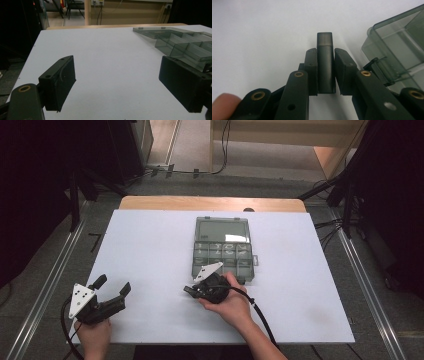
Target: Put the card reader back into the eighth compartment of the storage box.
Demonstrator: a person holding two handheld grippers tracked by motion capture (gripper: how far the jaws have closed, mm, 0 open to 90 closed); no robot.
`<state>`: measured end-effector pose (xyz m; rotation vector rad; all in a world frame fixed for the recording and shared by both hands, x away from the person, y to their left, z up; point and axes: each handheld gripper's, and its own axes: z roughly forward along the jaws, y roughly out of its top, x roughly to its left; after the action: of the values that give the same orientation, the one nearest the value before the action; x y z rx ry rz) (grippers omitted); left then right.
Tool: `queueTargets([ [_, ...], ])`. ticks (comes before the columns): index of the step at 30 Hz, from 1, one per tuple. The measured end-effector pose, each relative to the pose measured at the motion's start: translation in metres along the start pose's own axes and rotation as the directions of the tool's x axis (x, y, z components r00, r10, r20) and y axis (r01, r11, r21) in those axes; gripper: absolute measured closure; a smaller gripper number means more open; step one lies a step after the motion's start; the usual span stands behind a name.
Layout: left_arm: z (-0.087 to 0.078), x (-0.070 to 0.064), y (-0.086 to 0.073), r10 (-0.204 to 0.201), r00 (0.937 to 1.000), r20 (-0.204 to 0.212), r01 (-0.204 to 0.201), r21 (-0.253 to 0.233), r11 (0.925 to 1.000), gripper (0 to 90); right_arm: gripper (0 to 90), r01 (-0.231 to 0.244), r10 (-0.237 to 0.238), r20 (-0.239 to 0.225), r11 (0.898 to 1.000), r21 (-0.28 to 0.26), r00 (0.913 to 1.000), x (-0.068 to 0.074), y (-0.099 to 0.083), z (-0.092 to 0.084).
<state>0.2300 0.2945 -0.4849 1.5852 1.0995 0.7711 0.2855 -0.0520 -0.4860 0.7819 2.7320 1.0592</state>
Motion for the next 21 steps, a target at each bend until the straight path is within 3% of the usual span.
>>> queueTargets([
  [21,0.000,0.000,0.000,0.001,1.0000,0.002,-0.001,0.000,1.0000,14.2,71.6,-0.031,0.032,0.007,0.997,-0.071,0.9995,-0.009,0.008,-0.029],
])
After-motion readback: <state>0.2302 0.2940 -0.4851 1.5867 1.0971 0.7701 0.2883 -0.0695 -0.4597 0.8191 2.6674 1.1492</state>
